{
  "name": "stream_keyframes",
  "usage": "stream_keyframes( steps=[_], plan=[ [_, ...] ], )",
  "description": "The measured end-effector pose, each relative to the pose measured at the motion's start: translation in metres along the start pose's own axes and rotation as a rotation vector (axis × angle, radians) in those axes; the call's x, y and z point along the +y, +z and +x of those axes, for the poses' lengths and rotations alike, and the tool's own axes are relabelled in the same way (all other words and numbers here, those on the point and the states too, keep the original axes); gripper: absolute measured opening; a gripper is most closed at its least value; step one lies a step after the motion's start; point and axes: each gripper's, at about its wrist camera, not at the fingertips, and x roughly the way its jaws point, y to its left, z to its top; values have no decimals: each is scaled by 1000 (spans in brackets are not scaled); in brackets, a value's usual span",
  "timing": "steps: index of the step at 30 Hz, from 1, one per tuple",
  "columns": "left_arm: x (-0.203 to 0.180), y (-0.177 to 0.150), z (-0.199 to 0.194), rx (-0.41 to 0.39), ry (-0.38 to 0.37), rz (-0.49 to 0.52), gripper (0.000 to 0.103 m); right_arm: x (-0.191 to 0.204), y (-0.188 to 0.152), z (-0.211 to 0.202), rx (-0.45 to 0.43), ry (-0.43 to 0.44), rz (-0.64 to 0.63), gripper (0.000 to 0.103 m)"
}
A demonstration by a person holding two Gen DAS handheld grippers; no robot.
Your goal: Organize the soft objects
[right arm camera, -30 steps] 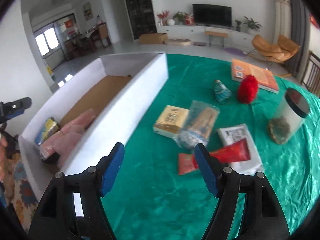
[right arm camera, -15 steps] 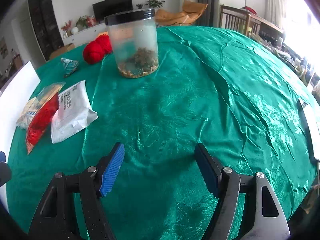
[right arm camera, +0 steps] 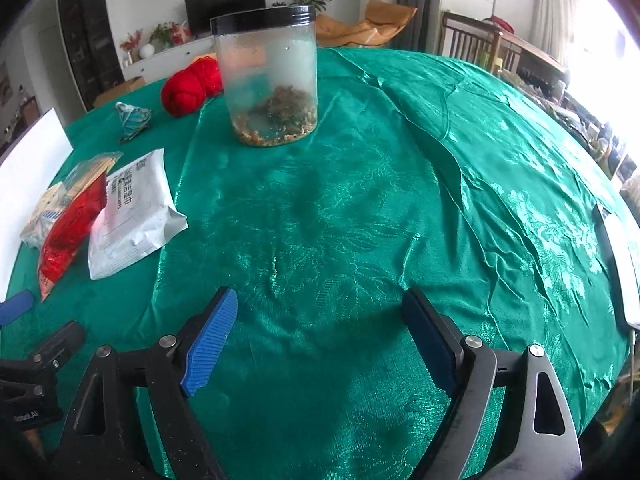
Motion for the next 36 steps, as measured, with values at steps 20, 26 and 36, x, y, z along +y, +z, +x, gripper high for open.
stream_keyframes(
  steps=[20,26,36],
  plan=[
    [0,0,0,0,0,0,103,0,0,0,0,0,-1,88],
    [0,0,0,0,0,0,103,1,0,0,3,2,-4,90],
    [0,-1,0,-1,0,0,103,2,0,0,3,4,-6,90]
  ],
)
